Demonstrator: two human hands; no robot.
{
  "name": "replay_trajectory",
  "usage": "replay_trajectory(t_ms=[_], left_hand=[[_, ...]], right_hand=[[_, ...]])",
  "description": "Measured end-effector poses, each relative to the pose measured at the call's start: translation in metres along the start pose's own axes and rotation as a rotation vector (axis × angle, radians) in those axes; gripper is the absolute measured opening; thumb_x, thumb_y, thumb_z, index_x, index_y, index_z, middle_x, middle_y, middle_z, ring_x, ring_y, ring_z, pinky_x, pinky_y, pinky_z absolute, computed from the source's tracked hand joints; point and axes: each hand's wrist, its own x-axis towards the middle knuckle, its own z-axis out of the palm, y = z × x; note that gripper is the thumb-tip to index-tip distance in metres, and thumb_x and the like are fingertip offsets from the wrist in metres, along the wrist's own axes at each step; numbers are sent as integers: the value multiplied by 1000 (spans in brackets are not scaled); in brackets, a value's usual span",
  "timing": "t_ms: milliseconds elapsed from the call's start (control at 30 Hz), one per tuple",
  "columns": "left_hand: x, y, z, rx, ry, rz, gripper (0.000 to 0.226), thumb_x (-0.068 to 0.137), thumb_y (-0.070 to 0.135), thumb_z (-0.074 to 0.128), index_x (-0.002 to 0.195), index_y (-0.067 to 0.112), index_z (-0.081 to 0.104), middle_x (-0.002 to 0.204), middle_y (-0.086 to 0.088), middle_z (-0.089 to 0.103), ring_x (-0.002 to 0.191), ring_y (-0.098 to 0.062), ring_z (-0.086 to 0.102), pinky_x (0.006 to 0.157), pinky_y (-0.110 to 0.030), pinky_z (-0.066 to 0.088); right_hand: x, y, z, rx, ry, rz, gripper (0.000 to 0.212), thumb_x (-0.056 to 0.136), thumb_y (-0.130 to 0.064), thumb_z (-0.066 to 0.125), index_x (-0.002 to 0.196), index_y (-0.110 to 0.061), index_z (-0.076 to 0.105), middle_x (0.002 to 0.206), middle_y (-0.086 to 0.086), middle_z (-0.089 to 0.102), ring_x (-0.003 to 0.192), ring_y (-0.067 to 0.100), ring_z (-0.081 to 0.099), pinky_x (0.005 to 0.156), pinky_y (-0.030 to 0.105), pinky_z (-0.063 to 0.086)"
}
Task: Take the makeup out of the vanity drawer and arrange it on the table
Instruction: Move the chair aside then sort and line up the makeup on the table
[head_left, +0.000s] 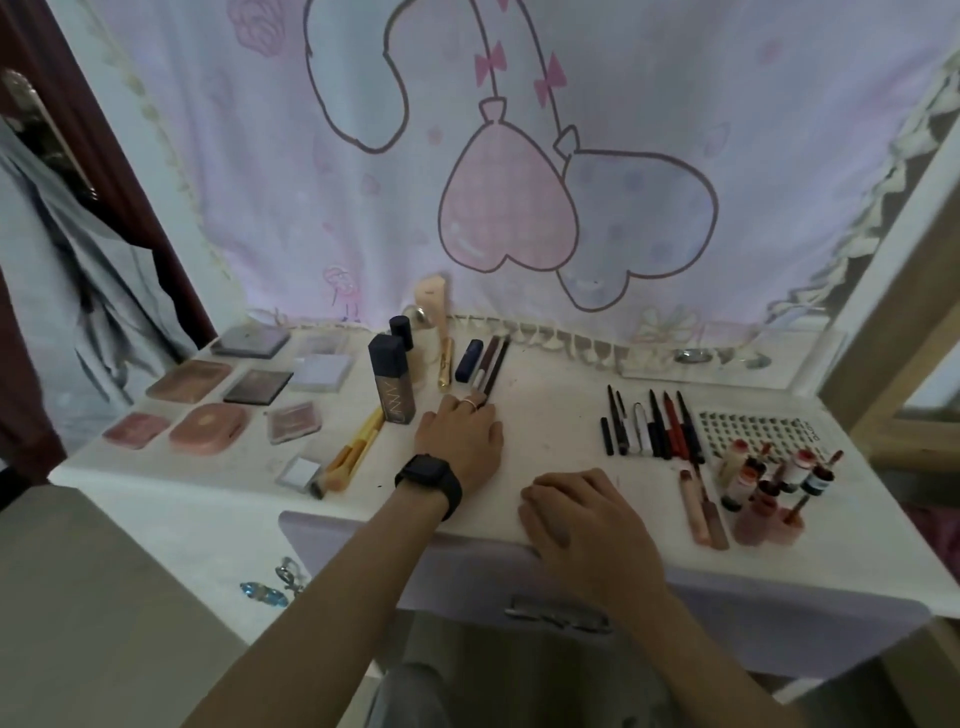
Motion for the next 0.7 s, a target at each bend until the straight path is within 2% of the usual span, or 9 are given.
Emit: replay_trajectory(t_ms=[100, 167, 267, 367, 533, 700], left_hand=[[-10, 0, 0, -5, 76, -21, 37, 102, 38, 34, 119, 18, 60, 125, -4, 60, 113, -26, 50, 89, -41, 42], [-19, 0, -3, 1, 99, -49, 33, 102, 40, 38, 115, 17, 59, 117, -4, 62, 108, -26, 52, 86, -40, 46], [-26, -2, -11, -27, 72, -118, 31, 100, 43, 46, 114, 16, 52, 114, -5, 61, 104, -27, 56, 84, -40, 50], [-28, -3, -18, -27, 54, -159, 24, 100, 32, 51, 114, 13, 47, 110, -9, 63, 100, -30, 60, 77, -39, 51], [-39, -5, -24, 62, 0, -165, 15, 99, 20, 44, 106, 11, 55, 114, -11, 58, 103, -30, 57, 72, -35, 41], [-65, -12, -26, -35, 12, -253, 19, 99, 23, 44, 110, 15, 56, 113, -8, 57, 101, -27, 58, 72, -35, 45]], right_hand=[[0, 0, 1, -5, 33, -5, 23, 96, -36, 58, 100, -20, 74, 103, -6, 72, 94, 16, 59, 79, 28, 52], [0, -1, 1, -13, 55, -2, 21, 94, -35, 61, 100, -21, 75, 102, -6, 72, 93, 16, 58, 79, 28, 52], [0, -2, 2, -23, 80, 1, 19, 92, -34, 64, 99, -20, 75, 101, -6, 73, 93, 16, 59, 78, 28, 52], [1, -2, 2, -22, 67, 10, 20, 93, -34, 64, 100, -20, 76, 102, -6, 73, 95, 17, 60, 79, 30, 53], [0, -2, 0, -3, 50, 26, 19, 92, -33, 67, 101, -19, 76, 103, -5, 73, 95, 19, 61, 77, 31, 54], [-1, -5, -4, -6, 33, 58, 17, 91, -31, 71, 102, -20, 77, 103, -7, 74, 96, 18, 62, 77, 29, 54]])
